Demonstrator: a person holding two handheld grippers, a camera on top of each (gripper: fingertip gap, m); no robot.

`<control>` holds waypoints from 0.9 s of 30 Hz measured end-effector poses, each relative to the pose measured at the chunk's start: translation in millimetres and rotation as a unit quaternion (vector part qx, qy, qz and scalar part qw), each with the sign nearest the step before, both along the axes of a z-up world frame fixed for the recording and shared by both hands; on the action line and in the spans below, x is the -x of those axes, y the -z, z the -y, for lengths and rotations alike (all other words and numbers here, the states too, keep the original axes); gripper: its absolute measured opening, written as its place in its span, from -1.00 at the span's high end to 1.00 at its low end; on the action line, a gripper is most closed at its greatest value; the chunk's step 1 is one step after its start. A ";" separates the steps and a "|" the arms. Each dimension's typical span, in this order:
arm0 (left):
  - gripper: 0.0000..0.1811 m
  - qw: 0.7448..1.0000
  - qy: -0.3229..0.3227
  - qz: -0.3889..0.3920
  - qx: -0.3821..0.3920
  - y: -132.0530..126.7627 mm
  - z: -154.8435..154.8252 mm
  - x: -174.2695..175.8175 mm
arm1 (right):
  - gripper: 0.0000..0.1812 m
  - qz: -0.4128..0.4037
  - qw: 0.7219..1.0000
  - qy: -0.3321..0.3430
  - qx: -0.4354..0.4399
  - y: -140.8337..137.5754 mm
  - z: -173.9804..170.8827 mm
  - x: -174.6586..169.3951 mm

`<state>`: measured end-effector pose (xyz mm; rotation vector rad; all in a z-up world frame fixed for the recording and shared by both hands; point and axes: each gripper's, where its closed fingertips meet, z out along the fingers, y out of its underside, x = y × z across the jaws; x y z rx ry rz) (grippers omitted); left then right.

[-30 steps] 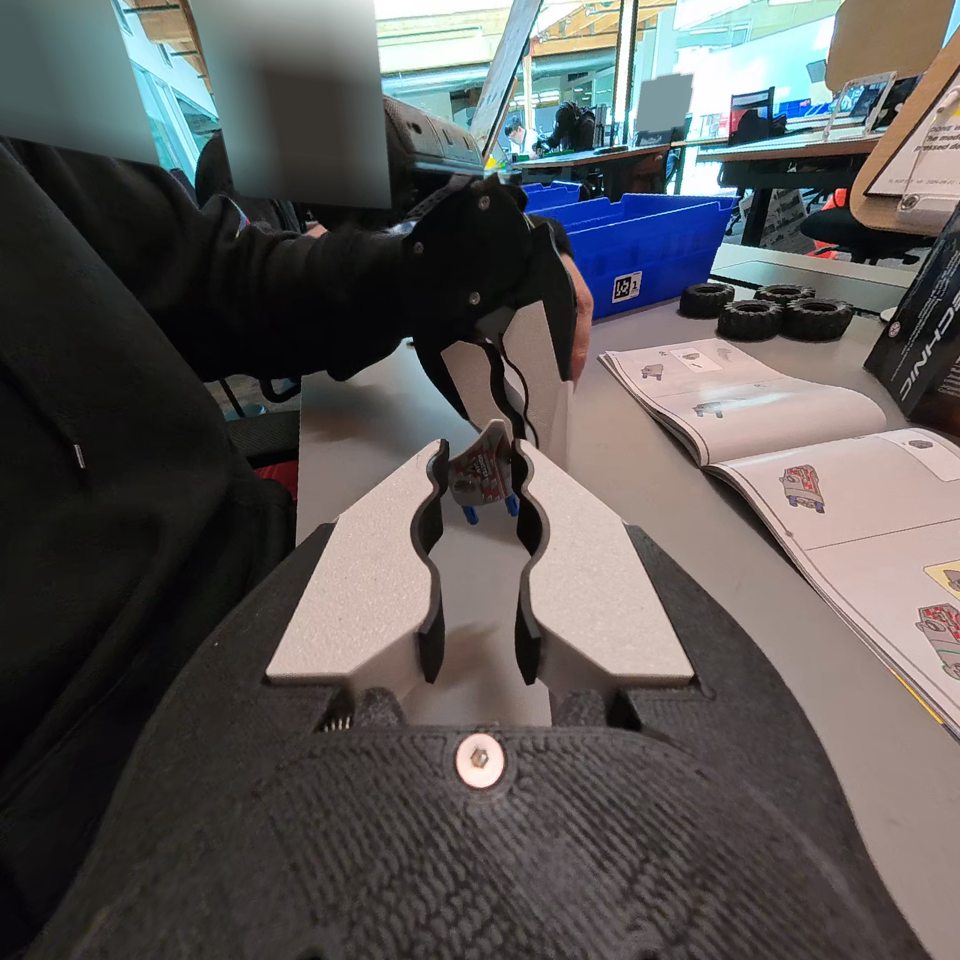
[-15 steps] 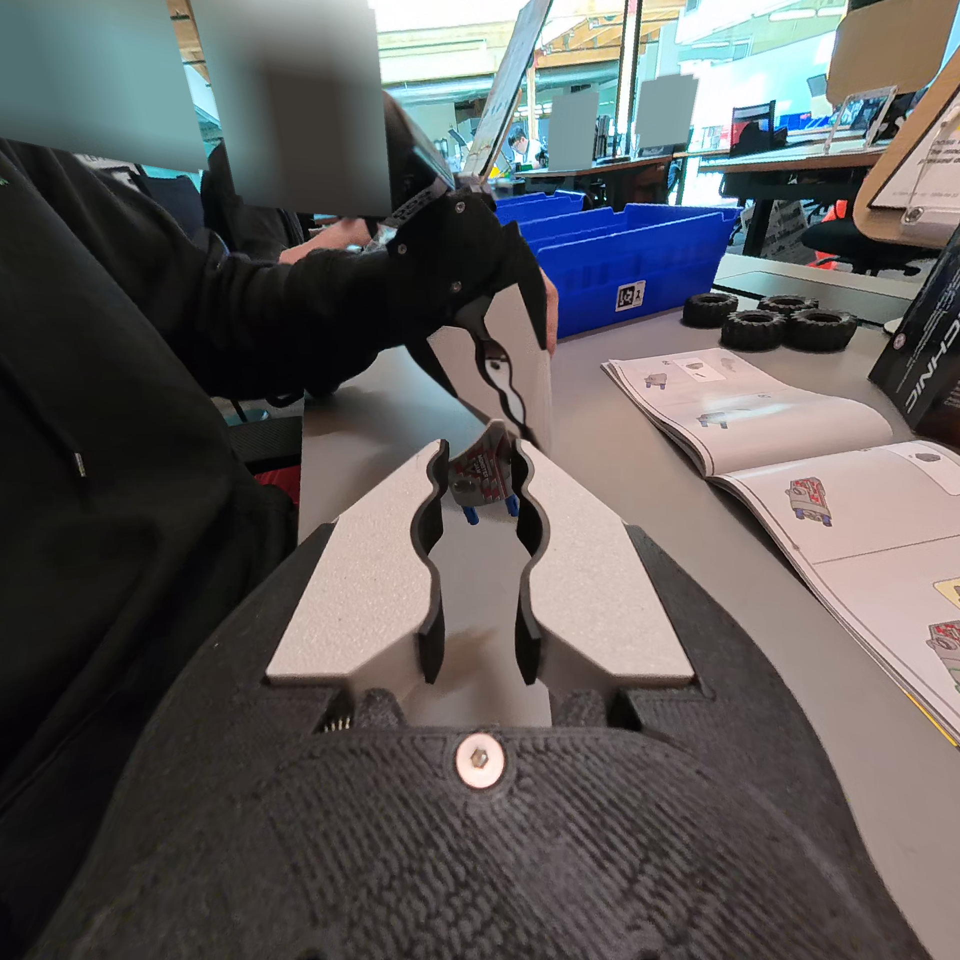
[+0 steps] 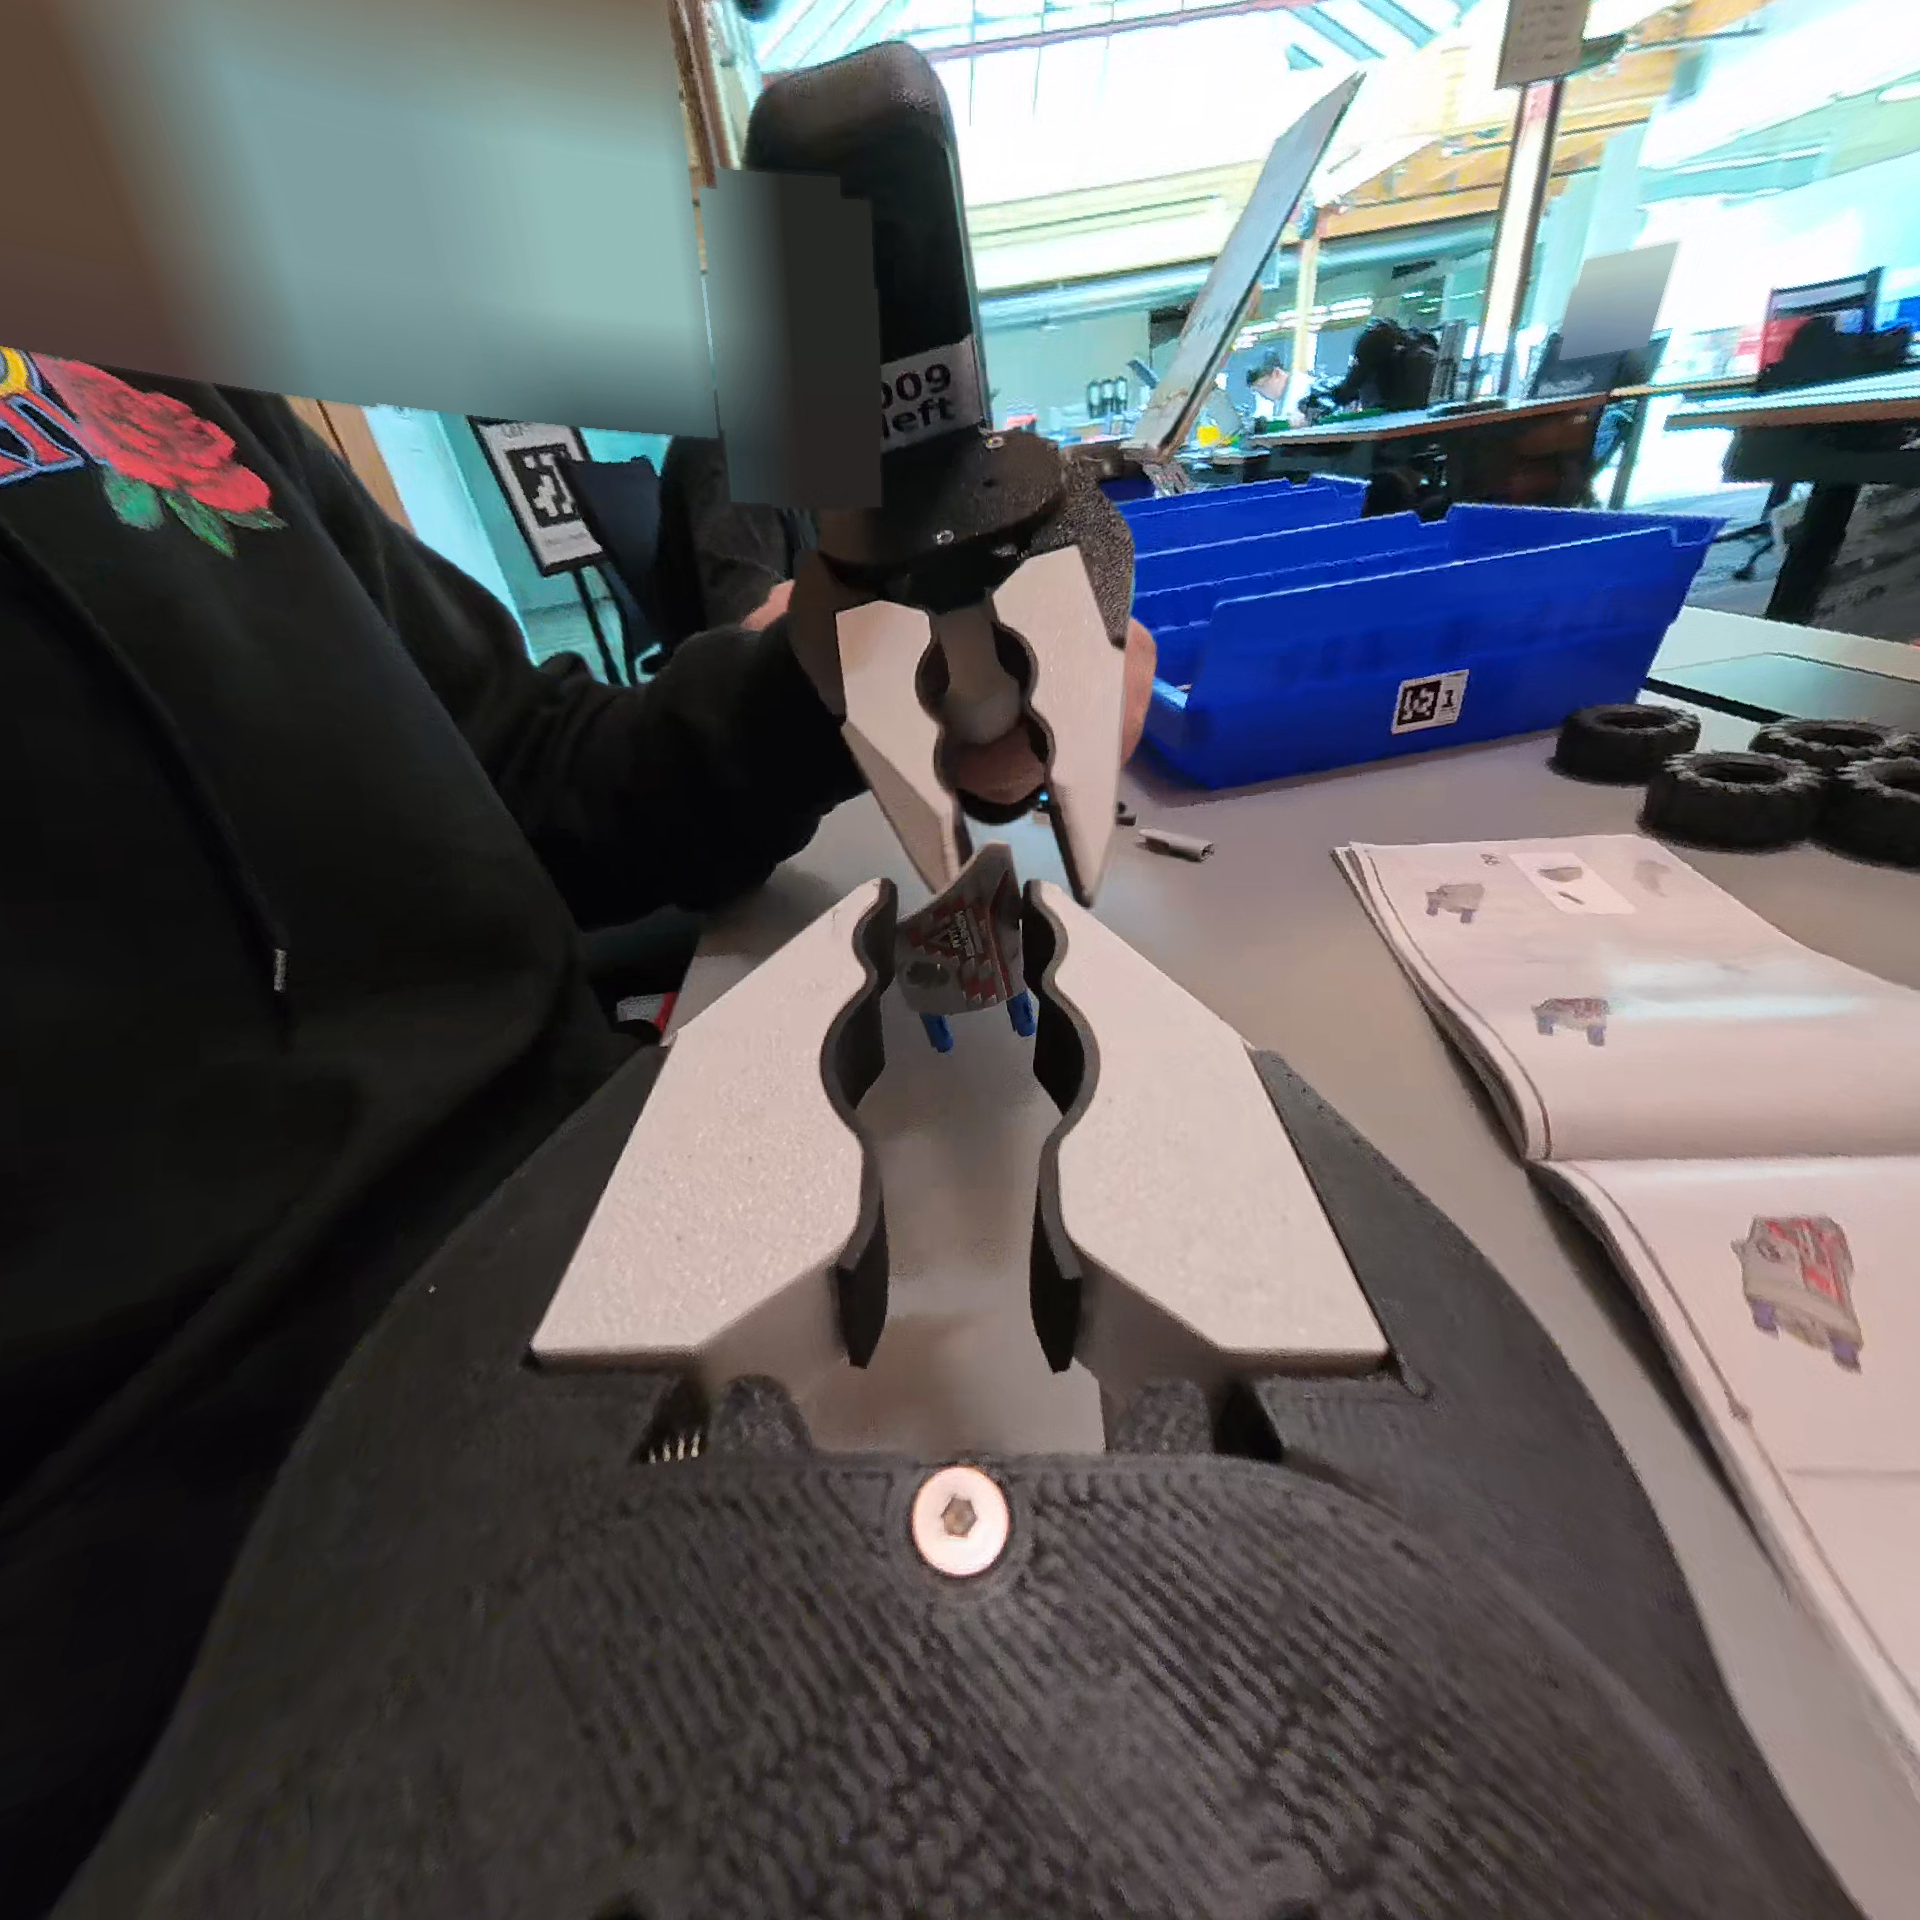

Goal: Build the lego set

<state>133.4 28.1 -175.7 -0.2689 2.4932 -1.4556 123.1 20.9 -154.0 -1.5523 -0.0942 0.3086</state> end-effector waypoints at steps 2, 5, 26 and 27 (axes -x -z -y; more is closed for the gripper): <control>0.78 1.000 -0.015 -0.008 -0.008 3.7 -6.6 -1.3 | 0.76 0.018 1.000 -0.008 0.012 3.1 -6.7 -6.3; 0.77 0.999 -0.043 -0.021 -0.010 12.2 -17.7 -3.9 | 0.77 0.039 0.998 -0.022 0.048 11.2 -18.3 -15.4; 0.66 0.984 -0.129 -0.117 -0.027 62.0 -18.4 -6.7 | 0.76 0.019 0.972 -0.066 0.224 69.7 -37.8 -18.9; 0.64 0.984 -0.135 -0.115 -0.031 63.5 -18.5 -8.1 | 0.76 0.017 0.973 -0.066 0.221 68.8 -37.6 -19.0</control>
